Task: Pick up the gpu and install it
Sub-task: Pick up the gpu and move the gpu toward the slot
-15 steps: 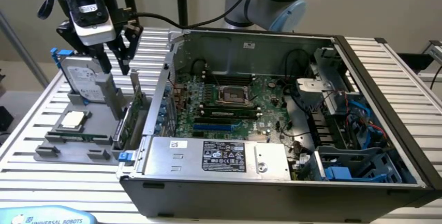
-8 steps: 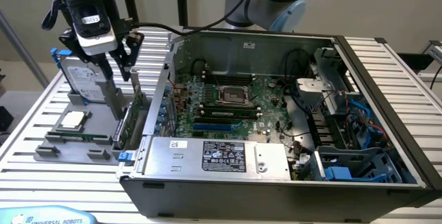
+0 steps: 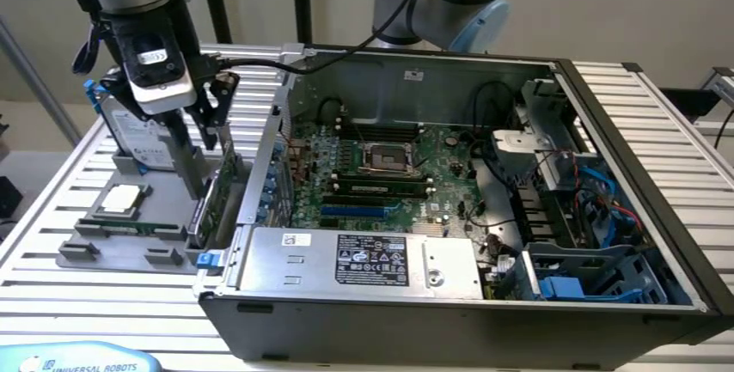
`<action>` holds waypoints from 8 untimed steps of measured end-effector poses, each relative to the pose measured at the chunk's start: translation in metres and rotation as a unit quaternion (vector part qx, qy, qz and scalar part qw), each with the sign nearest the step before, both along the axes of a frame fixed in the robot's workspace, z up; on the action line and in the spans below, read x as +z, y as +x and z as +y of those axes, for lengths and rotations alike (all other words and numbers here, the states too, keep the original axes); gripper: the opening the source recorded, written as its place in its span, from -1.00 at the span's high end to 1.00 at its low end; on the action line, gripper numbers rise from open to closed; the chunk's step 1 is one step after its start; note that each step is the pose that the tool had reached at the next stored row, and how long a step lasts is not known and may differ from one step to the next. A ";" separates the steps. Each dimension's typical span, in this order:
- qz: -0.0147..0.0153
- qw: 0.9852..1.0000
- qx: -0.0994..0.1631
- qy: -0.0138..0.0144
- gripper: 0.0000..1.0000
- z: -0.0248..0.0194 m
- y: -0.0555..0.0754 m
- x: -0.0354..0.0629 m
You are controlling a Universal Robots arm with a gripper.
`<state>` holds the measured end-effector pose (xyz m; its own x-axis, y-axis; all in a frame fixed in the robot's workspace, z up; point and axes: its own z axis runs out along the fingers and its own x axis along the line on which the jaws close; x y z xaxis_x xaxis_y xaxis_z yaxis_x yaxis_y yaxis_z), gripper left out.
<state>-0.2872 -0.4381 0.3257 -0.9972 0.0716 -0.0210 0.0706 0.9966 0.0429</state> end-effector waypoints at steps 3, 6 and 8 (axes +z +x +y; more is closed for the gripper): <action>0.000 1.000 0.000 0.000 0.15 -0.0040 0.000 -0.0055; 0.000 1.000 0.000 0.000 0.15 -0.0084 0.000 -0.0109; 0.000 1.000 0.000 0.000 0.15 -0.0098 0.000 -0.0146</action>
